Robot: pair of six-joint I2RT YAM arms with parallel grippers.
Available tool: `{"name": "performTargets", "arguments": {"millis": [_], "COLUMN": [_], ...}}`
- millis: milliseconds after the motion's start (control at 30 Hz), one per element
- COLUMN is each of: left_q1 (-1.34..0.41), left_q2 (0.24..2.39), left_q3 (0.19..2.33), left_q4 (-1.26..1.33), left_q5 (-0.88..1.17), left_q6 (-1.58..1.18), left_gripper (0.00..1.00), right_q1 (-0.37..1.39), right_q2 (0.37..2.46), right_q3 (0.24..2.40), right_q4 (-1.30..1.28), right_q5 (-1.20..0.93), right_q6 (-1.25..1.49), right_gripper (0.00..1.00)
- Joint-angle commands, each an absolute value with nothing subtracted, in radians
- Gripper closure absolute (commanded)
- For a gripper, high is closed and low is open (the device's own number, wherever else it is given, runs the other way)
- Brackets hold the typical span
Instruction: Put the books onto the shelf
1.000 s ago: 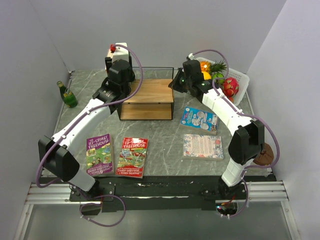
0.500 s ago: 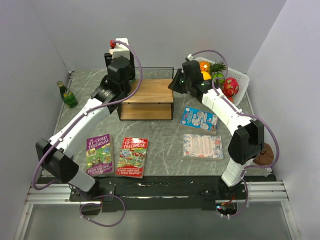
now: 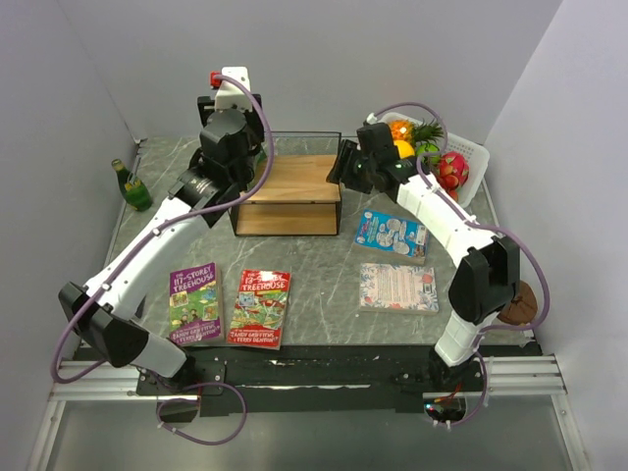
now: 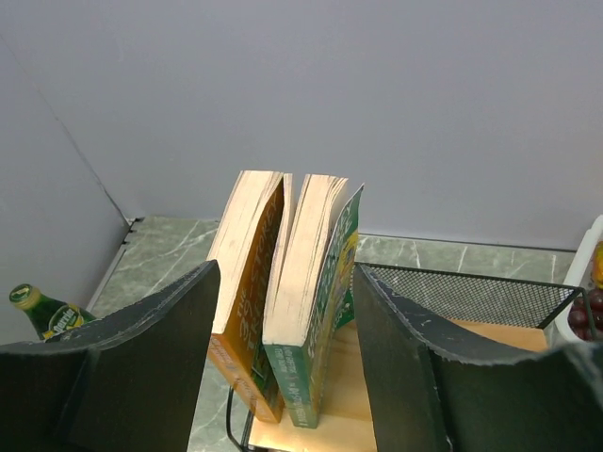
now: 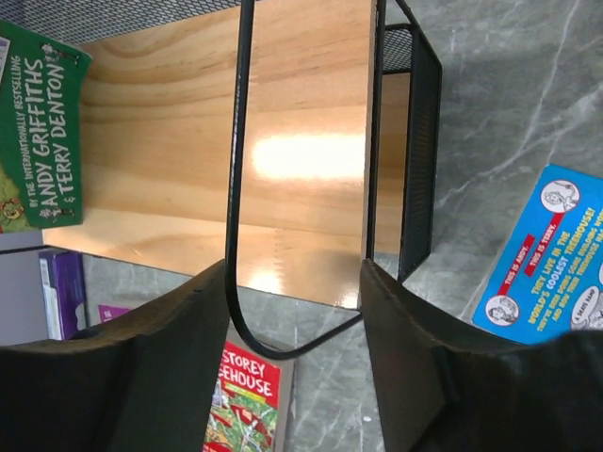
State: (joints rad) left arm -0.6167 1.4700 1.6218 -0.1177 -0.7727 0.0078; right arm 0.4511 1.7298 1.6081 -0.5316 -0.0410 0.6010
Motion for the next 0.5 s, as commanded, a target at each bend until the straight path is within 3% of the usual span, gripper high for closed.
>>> {"name": "performTargets", "arguments": {"millis": [0, 267, 467], "left_q1": [-0.637, -0.686, -0.883], "left_q2": [1.417, 1.359, 1.238], "left_q3": [1.670, 1.677, 1.585], "left_q4": [-0.098, -0.124, -0.268], "left_q5": [-0.802, -0.827, -0.859], "left_q6": [0.038, 0.028, -0.160], "left_gripper": [0.35, 0.27, 0.33], "right_q1": [0.453, 0.453, 0.526], "right_q2": [1.631, 1.479, 1.205], "right_q3": [1.603, 1.579, 1.275], "right_q4": [-0.549, -0.598, -0.505], "right_q5": [-0.012, 0.023, 0.070], "right_q6": [0.591, 0.601, 0.635], "right_gripper": [0.34, 0.24, 0.24]}}
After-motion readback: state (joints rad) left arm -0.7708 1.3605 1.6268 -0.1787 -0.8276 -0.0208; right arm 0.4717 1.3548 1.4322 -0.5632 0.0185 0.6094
